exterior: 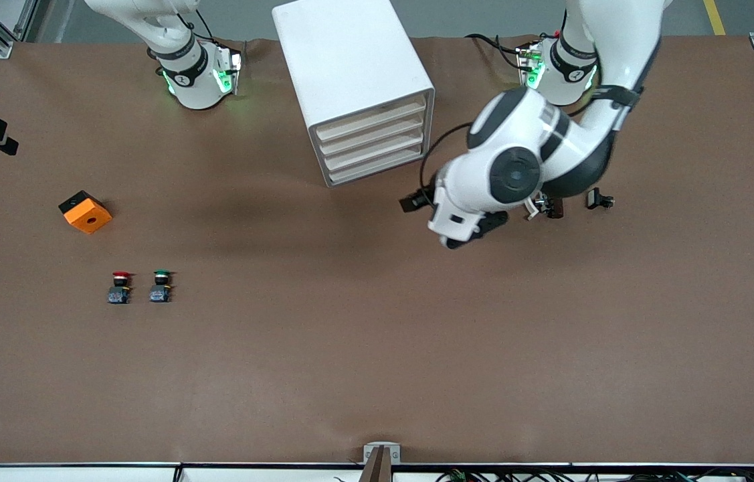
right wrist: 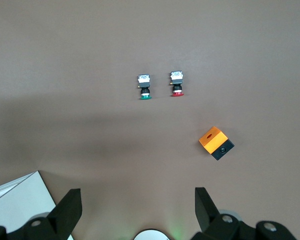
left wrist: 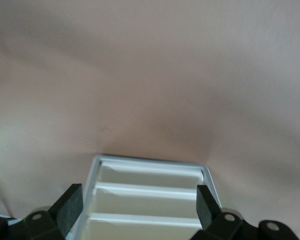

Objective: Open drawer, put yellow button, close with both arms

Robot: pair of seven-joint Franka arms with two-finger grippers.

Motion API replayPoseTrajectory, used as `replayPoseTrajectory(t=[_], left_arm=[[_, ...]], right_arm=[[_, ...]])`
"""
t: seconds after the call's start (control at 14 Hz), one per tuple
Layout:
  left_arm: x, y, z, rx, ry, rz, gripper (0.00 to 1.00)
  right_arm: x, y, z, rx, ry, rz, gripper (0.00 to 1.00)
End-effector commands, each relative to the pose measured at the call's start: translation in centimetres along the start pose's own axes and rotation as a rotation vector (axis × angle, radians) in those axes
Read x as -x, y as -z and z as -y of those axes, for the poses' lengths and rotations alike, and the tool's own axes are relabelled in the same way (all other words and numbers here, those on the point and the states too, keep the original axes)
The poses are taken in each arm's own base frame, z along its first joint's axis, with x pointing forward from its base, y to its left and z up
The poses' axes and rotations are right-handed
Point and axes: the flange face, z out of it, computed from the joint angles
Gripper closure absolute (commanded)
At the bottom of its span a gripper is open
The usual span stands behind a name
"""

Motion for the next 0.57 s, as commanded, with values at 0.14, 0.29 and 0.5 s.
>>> replayPoseTrajectory(t=[0.14,0.29,0.5], left_arm=[[-2.3,9.2,9.2,-0.053,-0.126,-0.023,0.00],[-3.1,12.4,13.1,-0.075,-0.187,-0.051,0.00],[-4.3,16.0,18.5,-0.065,-0.252,-0.050,0.00]], right_arm=[[1.0,0.5,-0.2,-0.013,0.009,-0.012,0.00],[0.9,0.6,-0.5,-0.006,0.052,-0.024,0.00],[0.9,0.6,-0.8,-0.003,0.105,-0.028,0.00]])
